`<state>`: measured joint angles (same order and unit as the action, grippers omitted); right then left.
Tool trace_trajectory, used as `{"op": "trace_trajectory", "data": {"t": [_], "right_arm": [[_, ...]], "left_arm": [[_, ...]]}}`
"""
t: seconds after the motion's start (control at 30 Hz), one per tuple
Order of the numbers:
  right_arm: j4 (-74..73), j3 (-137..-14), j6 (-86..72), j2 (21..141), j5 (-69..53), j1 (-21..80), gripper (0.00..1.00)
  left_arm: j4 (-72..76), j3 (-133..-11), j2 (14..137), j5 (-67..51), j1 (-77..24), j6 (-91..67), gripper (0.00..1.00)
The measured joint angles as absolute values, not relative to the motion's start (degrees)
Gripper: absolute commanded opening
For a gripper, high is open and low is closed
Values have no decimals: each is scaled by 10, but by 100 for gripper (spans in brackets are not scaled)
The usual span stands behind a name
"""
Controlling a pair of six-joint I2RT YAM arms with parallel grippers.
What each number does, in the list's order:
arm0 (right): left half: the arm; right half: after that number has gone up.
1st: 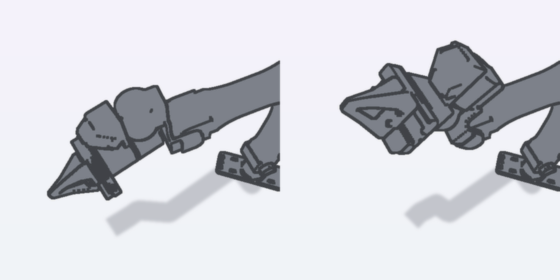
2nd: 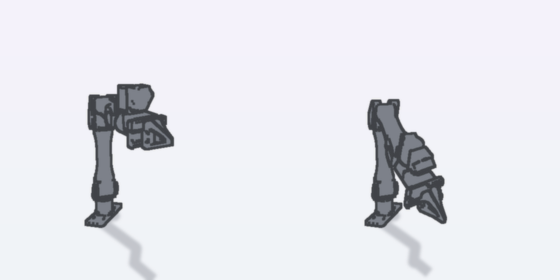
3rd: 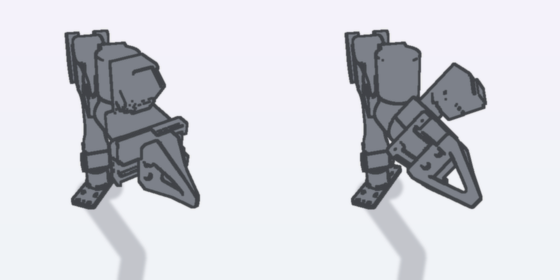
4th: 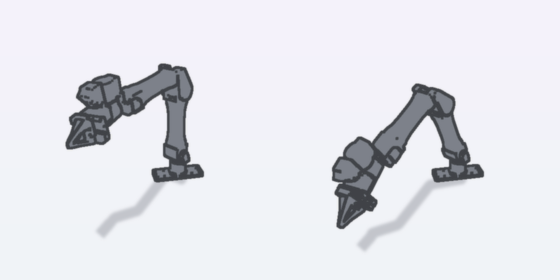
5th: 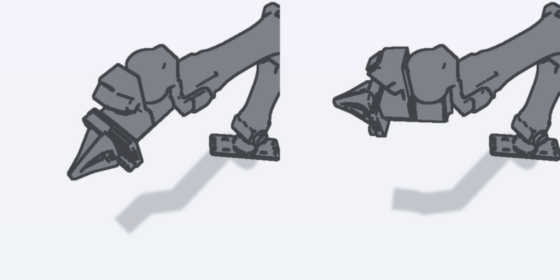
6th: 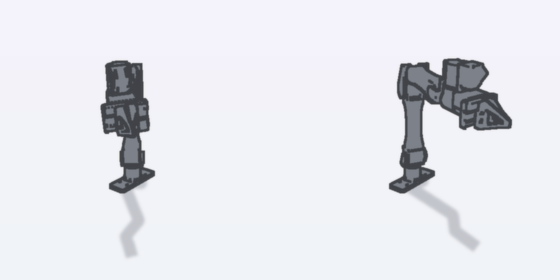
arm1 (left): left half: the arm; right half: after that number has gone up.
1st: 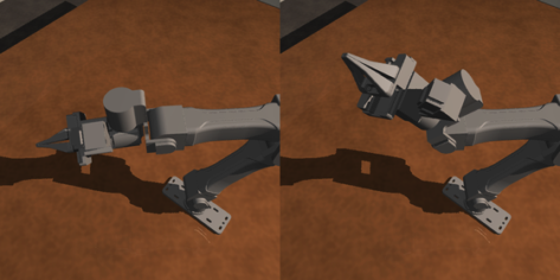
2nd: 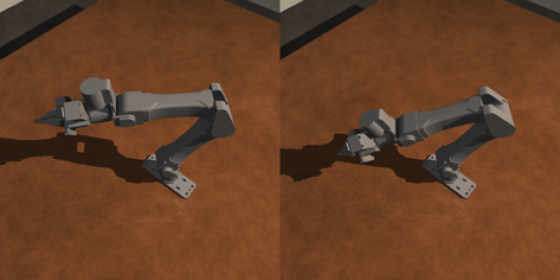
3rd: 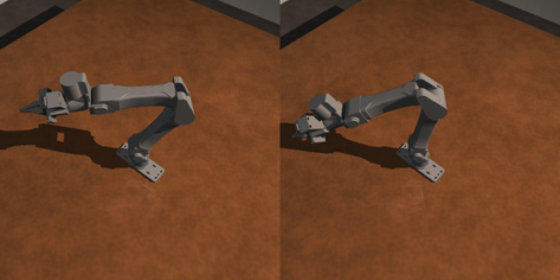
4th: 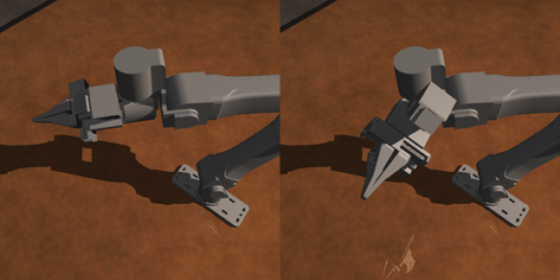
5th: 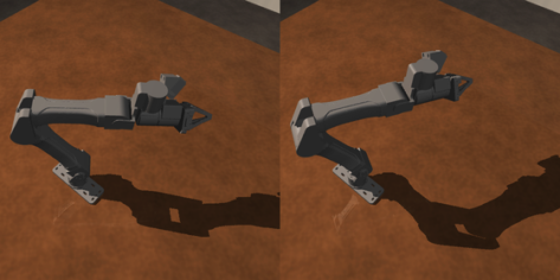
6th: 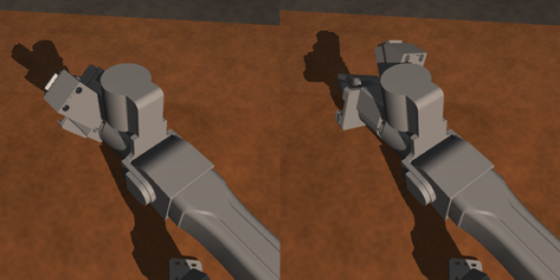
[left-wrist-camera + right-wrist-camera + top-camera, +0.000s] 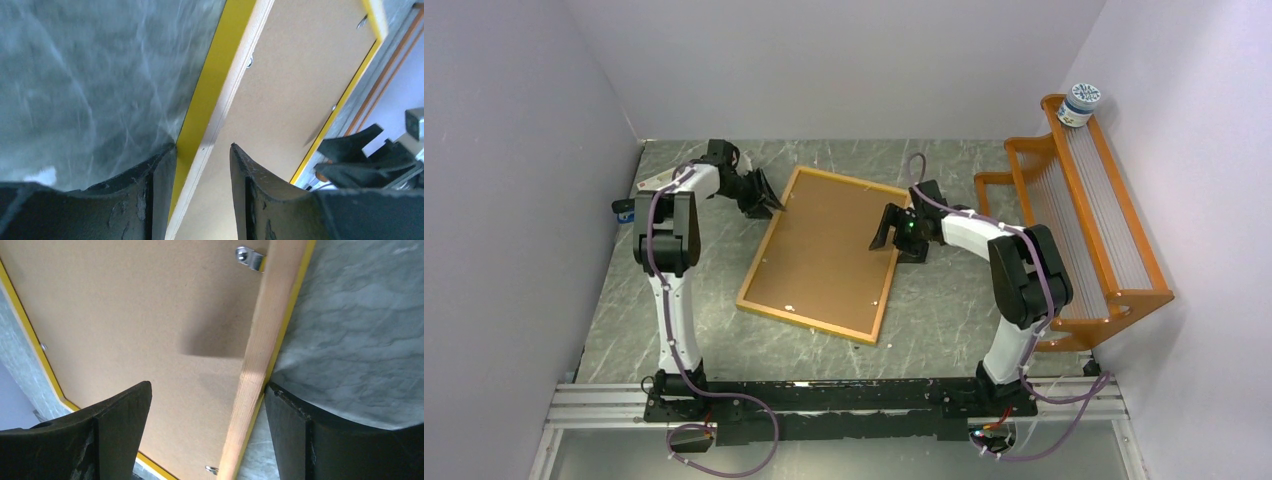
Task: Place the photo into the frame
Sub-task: Adjust the photo frame at the center of the board.
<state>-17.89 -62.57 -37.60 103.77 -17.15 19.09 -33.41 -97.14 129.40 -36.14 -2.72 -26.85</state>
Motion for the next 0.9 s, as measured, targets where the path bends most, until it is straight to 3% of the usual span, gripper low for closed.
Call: {"op": "trace_trajectory", "data": {"t": [0.43, 0.63, 0.7, 0.9], "right_arm": [[-90, -552, -402, 1001, -210, 318, 88], [-89, -543, -410, 985, -152, 341, 91], [-90, -523, -418, 964, -124, 340, 91], [-95, -491, -427, 921, -70, 339, 91]], "left_arm": [[-249, -1101, 1383, -356, -32, -281, 51], [-340, -1163, 1388, -272, -48, -257, 69], [-372, -1182, 1388, -236, -49, -251, 79], [-451, -1199, 1365, -143, -21, -237, 89]]}}
